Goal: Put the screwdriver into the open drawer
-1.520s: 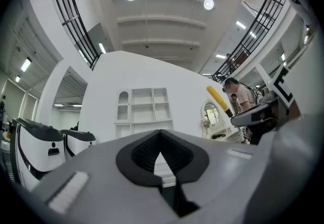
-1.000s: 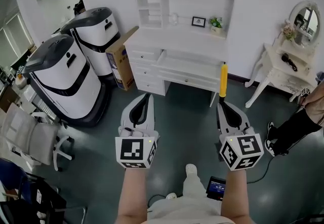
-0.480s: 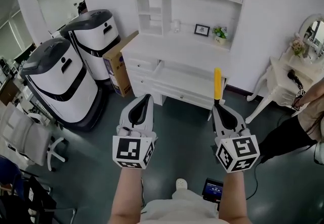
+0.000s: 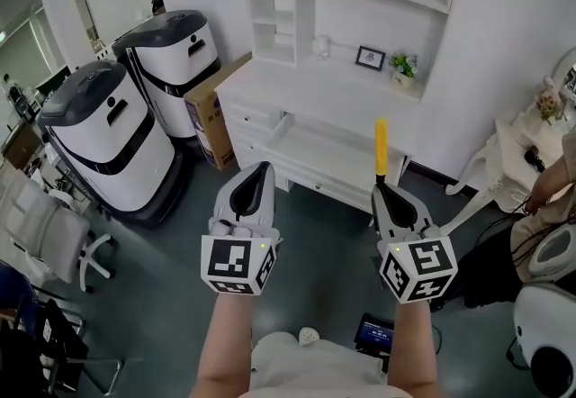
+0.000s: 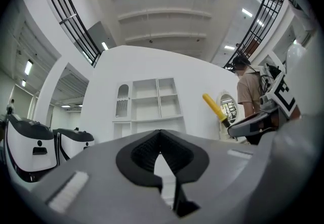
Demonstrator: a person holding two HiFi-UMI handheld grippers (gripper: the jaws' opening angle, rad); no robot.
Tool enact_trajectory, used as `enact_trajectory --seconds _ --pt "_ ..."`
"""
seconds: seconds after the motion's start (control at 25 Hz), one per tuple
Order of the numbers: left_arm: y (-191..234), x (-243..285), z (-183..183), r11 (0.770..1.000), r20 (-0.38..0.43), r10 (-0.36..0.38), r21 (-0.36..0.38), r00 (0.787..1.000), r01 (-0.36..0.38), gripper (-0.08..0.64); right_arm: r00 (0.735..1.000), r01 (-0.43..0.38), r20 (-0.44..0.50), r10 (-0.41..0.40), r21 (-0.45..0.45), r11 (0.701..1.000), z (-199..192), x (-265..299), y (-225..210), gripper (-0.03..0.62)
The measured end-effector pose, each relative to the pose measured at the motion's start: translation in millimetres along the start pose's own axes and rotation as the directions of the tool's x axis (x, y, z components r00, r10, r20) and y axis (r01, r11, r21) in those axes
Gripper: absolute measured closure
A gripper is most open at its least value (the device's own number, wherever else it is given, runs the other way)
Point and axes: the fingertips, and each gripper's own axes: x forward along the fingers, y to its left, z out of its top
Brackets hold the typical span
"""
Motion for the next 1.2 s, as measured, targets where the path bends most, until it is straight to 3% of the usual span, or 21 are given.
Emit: enact_trajectory --seconds 0.48,0.8,1.2 --pt "15 45 -21 1.0 -0.019 0.017 -0.003 1.0 -0.017 0.552 1.0 -0.003 -0.021 0.004 0.024 1.0 -13 44 -30 0.575" --pt "55 99 -31 1.0 0.013 0.022 0.0 1.0 -0.022 0.552 1.0 0.027 -0.014 -0.026 0.018 0.999 -9 101 -52 0.575" --pt "133 172 -57 0.999 -0.007 0.035 0.005 0.999 -0.035 0.552 0.999 0.016 -0.033 -0.015 0.021 1.0 -4 211 -56 0.575"
